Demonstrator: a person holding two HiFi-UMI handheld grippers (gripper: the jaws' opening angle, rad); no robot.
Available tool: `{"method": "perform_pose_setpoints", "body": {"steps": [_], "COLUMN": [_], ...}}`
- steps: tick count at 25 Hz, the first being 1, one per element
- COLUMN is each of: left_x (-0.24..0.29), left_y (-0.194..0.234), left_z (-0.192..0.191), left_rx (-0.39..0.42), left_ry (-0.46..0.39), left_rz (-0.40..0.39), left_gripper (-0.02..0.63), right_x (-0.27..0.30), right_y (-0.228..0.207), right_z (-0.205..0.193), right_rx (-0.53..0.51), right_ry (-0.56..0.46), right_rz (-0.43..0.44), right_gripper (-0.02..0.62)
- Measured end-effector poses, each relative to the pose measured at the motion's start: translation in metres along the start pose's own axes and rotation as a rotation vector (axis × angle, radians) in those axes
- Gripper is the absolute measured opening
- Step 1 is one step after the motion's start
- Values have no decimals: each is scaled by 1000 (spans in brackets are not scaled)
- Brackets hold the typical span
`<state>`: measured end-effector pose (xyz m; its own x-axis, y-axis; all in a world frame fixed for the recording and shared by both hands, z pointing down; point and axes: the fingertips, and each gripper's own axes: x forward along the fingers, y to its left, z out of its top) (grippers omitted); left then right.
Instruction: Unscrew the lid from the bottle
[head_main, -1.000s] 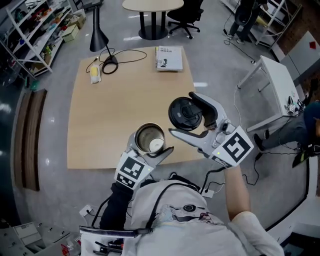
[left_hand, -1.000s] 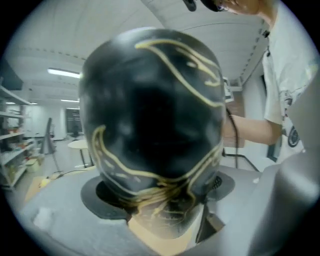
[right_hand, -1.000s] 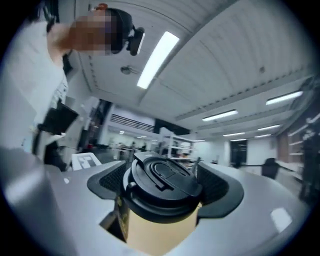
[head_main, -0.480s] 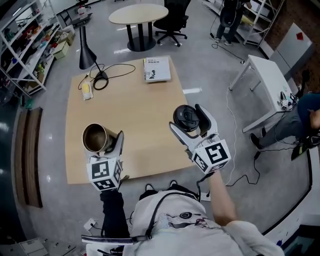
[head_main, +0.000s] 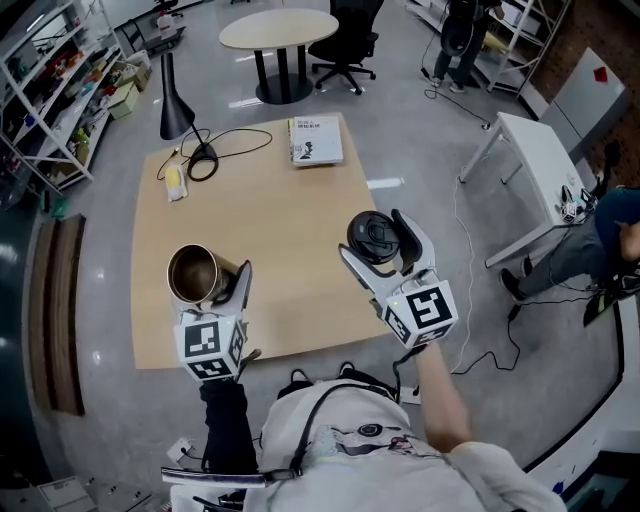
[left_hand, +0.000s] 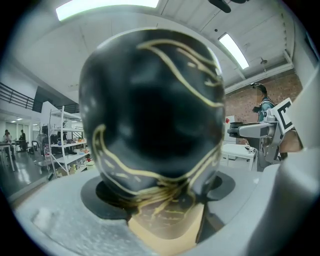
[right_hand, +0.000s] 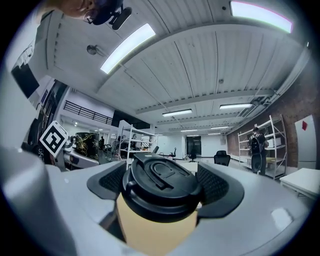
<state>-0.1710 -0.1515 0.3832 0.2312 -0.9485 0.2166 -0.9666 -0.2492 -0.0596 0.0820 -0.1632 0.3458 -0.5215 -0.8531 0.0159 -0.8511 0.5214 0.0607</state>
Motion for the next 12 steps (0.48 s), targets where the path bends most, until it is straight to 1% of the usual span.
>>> {"method": "perform_pose_setpoints", "body": {"steps": [3, 12], "left_x": [3, 15], "left_y": [1, -1], "left_z": [5, 9], "left_rx": [4, 29], "left_ry": [-11, -15], "left_rz": [-1, -26], "left_gripper": [414, 414], "right_x": [1, 7], "right_y": [-6, -11], "right_z": [1, 5], "right_rx": [12, -21], "right_ry": [-7, -19], "right_rz": [-12, -30], "right_gripper": [448, 448]}}
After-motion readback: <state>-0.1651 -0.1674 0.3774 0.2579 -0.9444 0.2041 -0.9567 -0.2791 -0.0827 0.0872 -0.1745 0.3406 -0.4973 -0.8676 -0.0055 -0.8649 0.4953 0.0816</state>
